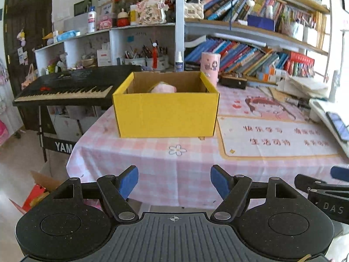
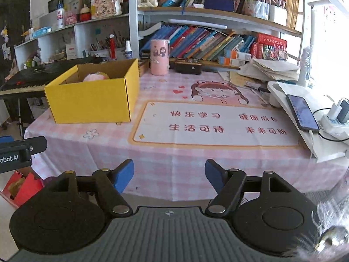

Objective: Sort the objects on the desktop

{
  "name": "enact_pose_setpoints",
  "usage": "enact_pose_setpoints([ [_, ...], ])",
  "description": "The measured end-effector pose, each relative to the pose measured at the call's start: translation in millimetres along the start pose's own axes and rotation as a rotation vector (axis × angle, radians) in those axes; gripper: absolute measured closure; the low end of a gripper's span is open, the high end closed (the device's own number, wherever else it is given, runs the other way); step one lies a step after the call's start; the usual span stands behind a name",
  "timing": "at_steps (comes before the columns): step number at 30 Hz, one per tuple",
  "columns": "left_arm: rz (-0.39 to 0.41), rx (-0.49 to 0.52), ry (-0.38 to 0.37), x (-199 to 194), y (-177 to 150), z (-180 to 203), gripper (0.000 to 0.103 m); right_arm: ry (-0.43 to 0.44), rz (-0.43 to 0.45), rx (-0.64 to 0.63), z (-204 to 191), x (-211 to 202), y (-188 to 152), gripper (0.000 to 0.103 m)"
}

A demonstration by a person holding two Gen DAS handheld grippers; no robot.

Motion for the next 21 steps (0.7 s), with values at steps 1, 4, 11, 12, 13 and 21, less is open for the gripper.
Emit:
enact_pose_setpoints([
  [1, -0.007, 0.005, 0.000, 1.1, -0.2, 1.4, 0.028, -0.002, -0.001, -0.003, 0.5, 0.2, 0.3, 0.024],
  [4, -0.028, 0.009, -0.009, 4.8, -1.9, 4.9, 0.025, -0.016, -0.005, -0.010, 2.8, 0.5, 0.0, 0.018],
  [11, -0.049, -0.011, -0.019, 9.1, -4.8, 7.8, 0.024, -0.047, -0.025, 0.018, 13.1, 3.2, 0.1, 0.009],
  [12, -0.051, -0.011, -0.016, 9.6, -5.1, 8.3, 0.024, -0.051, -0.028, 0.022, 14.7, 3.6, -0.1, 0.009],
  [13, -0.052, -0.011, -0.015, 9.9, -5.3, 8.6, 0.024, -0.053, -0.030, 0.027, 15.9, 3.5, -0.7, 0.008],
  [21, -0.070, -0.005, -0.020, 12.8, -3.5, 15.8, 0.023, -0.065, -0.040, 0.044, 22.9, 2.6, -1.1, 0.006],
])
Point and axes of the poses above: each gripper's, at about its wrist camera, not at the fingertips, and x roughly the way its jaws point, z to its right, y to its top, the point moved 6 cm from there along x, roughly the way its jaws point, and after that the axes turned 12 degrees about x, right-handed, at the moved point
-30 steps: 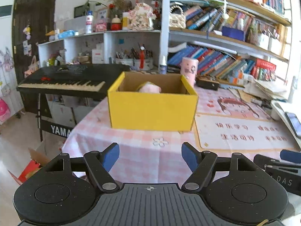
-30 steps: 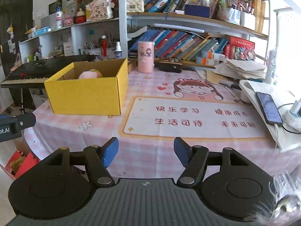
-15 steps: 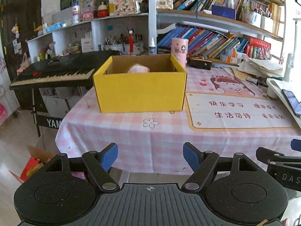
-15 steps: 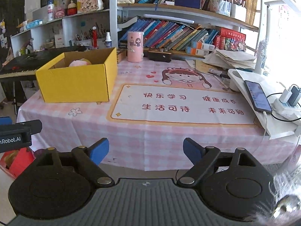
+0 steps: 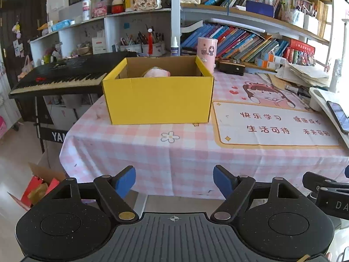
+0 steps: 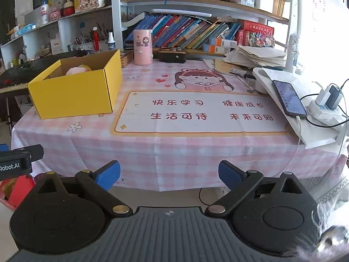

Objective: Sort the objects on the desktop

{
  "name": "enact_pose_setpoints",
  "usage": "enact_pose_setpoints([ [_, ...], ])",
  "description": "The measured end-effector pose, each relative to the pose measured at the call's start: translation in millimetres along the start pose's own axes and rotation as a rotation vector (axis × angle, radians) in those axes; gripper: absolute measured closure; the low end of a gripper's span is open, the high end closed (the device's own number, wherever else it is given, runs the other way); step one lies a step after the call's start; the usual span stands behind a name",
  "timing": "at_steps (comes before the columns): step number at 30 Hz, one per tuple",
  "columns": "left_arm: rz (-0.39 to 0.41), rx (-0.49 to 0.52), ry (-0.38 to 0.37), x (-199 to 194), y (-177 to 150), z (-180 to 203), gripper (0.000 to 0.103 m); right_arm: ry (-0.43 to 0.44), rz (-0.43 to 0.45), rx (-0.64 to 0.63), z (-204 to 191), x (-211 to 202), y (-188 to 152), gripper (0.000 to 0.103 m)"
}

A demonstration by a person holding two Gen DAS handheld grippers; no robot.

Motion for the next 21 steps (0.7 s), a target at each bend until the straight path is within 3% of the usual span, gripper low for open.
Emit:
enact_pose_setpoints([
  [21, -0.007, 0.010, -0.021, -0.7, 1.9, 10.2, 0.018, 0.013, -0.022, -0.012, -1.9, 2.8, -2.3, 0.005],
])
Point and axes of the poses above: each gripper's, at about its wrist camera, not at the fingertips, and x roughly the way its jaws point, z to its right, y to its top, the point moved 6 cm from there along x, roughly the way its jaws point, and after that the axes turned 12 degrees about x, right-handed, at the moved point
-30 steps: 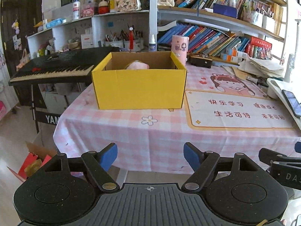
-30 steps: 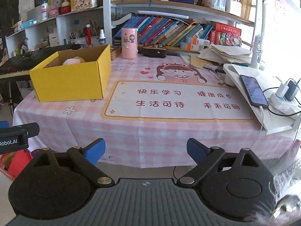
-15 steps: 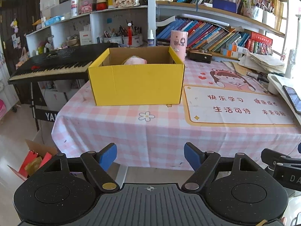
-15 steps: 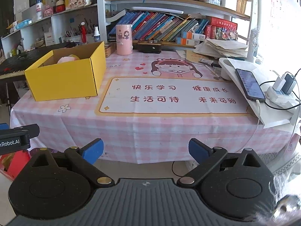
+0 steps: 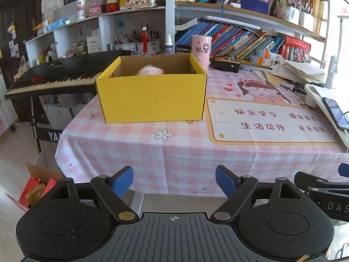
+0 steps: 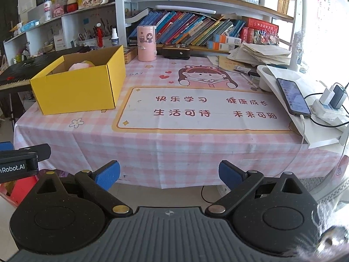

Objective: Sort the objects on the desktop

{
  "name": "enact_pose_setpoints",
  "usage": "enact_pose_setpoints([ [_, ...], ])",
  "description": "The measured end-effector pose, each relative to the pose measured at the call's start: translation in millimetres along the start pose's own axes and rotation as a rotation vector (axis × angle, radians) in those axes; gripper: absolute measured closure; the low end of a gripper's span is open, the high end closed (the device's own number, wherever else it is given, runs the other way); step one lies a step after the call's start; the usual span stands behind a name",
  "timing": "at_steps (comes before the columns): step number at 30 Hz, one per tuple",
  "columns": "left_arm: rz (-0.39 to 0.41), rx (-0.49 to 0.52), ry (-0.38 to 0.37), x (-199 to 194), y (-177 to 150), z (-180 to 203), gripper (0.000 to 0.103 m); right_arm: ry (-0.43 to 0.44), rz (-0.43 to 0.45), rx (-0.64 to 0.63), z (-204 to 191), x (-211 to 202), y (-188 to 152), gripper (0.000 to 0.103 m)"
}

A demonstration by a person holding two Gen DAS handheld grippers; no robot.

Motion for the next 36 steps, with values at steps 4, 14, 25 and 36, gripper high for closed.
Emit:
enact_pose_setpoints([
  [4, 0.000, -0.004, 0.000, 0.0, 0.8, -0.5, 0.018, 0.003, -0.003, -0.003, -0.3, 0.9, 0.2, 0.005],
  [14, -0.004, 0.007, -0.010, 0.7, 1.1, 1.0, 0.018, 0.003, -0.009, -0.006, -2.4, 1.8, -0.8, 0.004],
  [25, -0.021, -0.001, -0.025, 5.1, -1.7, 1.6, 0.018, 0.000, -0.018, -0.003, -2.1, 4.7, -2.2, 0.004],
  [36, -0.012, -0.013, -0.059, 7.9, -0.3, 3.1, 0.017, 0.000, -0.031, -0.005, -4.2, 8.4, -3.5, 0.004],
])
Point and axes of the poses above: each gripper's, at about its wrist camera, not at the fingertips, and x roughly the way its jaws point, z to its right, y to its top, the point moved 6 cm from there along x, roughly the way its jaws point, and after that the axes turned 12 degrees about x, right-handed, at the moved point
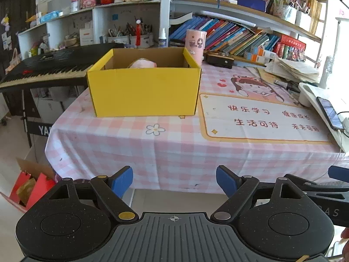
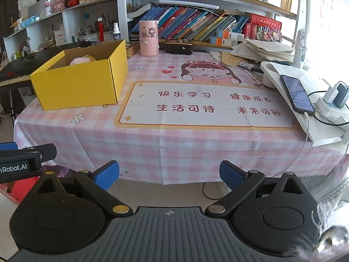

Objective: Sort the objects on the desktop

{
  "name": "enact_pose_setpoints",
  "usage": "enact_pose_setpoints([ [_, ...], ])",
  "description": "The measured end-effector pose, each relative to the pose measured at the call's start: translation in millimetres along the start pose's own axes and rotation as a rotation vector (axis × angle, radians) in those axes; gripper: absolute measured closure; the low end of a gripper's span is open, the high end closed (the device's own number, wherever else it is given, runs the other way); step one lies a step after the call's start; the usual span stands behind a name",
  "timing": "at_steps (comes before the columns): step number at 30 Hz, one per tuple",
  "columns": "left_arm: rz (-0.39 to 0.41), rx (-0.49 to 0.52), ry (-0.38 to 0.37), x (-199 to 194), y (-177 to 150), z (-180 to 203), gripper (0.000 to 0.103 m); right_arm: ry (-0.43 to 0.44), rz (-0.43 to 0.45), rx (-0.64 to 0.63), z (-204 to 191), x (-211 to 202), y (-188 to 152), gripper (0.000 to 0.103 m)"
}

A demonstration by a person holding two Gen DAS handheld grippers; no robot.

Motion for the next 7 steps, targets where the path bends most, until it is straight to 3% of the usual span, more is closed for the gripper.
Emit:
enact_pose_setpoints([
  [7, 0.009, 0.012, 0.008, 1.6, 3.8, 0.4, 0.017, -0.002, -0.009, 0.001, -0.7, 2.0, 0.1, 0.004],
])
Point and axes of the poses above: each gripper's, at about its wrist camera, not at the fingertips, and x roughly the way its jaws point, z to its right, y to its top, the point moved 6 cm from there along x, roughly the way its jaws point, and after that the axes turned 12 degrees about x, right-handed, at the moved point
